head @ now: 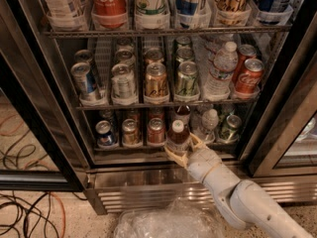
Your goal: Pick blue plastic bottle from bottom shelf of fridge
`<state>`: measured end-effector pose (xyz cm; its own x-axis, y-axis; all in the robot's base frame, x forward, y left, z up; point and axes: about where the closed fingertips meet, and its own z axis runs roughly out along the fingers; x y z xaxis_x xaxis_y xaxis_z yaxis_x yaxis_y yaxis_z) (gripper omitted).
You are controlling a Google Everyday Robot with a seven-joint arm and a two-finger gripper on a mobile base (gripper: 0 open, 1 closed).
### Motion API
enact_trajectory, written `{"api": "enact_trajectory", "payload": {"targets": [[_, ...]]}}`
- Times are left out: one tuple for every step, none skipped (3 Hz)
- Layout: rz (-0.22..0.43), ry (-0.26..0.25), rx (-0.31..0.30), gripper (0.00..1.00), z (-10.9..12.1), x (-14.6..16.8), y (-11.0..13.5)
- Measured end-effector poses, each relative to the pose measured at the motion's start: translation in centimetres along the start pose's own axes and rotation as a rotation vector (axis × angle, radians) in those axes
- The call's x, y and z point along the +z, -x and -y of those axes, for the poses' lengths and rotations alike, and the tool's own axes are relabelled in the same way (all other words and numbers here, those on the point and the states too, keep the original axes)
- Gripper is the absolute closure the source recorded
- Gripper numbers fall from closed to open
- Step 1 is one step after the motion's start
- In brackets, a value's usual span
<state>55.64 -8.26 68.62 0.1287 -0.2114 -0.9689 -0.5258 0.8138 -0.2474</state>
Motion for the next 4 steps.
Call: {"api": "enact_trajectory", "payload": {"targets": [[0.021,0.127,0.023,1.0,-1.9,-1.9,1.6],[0.039,0.267,0.031,1.0,-4.2,-3.8,3.4],[0.064,0.413,0.028,1.0,-6.8,-5.7,5.5],[0.102,0.543,0.032,1.0,-9.3,-8.0,7.5]]}}
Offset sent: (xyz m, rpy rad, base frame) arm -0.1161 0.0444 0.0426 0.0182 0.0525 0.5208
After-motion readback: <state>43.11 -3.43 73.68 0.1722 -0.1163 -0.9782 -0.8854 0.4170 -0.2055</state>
